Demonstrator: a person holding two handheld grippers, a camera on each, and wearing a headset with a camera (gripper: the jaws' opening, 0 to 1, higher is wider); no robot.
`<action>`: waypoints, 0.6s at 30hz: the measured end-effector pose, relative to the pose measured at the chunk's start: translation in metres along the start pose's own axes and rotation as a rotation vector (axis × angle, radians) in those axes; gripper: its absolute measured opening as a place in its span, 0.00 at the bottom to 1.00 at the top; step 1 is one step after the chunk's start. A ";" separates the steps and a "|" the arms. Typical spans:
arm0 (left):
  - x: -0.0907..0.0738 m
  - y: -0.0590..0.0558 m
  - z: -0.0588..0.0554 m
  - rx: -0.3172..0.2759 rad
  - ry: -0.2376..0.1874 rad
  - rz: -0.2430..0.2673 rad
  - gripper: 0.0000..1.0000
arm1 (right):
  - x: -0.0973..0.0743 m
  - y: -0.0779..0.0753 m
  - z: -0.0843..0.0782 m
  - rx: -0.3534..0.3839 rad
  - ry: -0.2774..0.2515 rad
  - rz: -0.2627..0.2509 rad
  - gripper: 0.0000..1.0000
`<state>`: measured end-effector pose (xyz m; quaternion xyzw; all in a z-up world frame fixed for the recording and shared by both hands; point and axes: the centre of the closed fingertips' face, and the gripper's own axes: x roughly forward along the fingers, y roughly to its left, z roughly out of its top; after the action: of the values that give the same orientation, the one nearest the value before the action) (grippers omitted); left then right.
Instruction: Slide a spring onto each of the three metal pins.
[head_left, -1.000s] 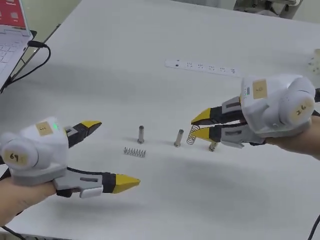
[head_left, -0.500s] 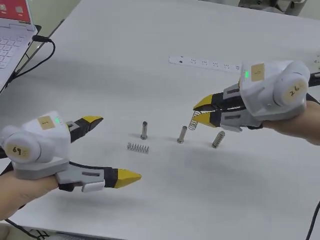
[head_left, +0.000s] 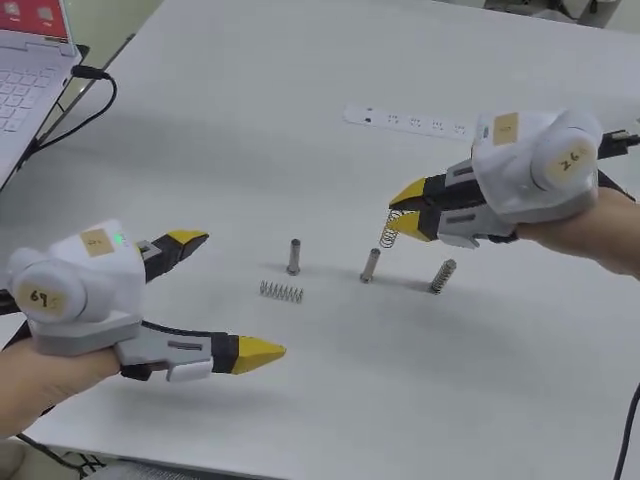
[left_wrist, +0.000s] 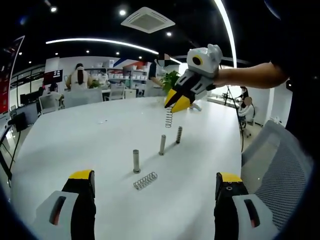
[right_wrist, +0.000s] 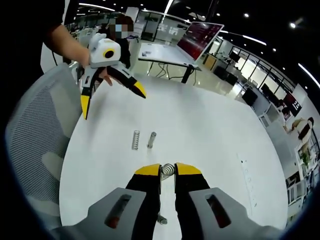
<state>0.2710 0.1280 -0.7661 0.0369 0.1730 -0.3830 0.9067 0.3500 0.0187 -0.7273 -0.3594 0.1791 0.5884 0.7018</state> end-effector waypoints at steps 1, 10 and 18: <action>0.000 0.000 0.000 0.000 -0.002 0.001 0.98 | 0.001 0.000 -0.001 0.003 0.005 0.001 0.07; -0.002 0.002 -0.001 -0.003 0.001 0.006 0.98 | 0.009 -0.001 -0.005 0.015 0.013 0.008 0.07; -0.003 0.003 -0.003 -0.011 0.002 0.010 0.98 | 0.015 0.000 -0.009 0.018 0.022 0.012 0.07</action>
<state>0.2706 0.1325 -0.7679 0.0333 0.1757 -0.3775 0.9086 0.3548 0.0223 -0.7437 -0.3583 0.1941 0.5871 0.6995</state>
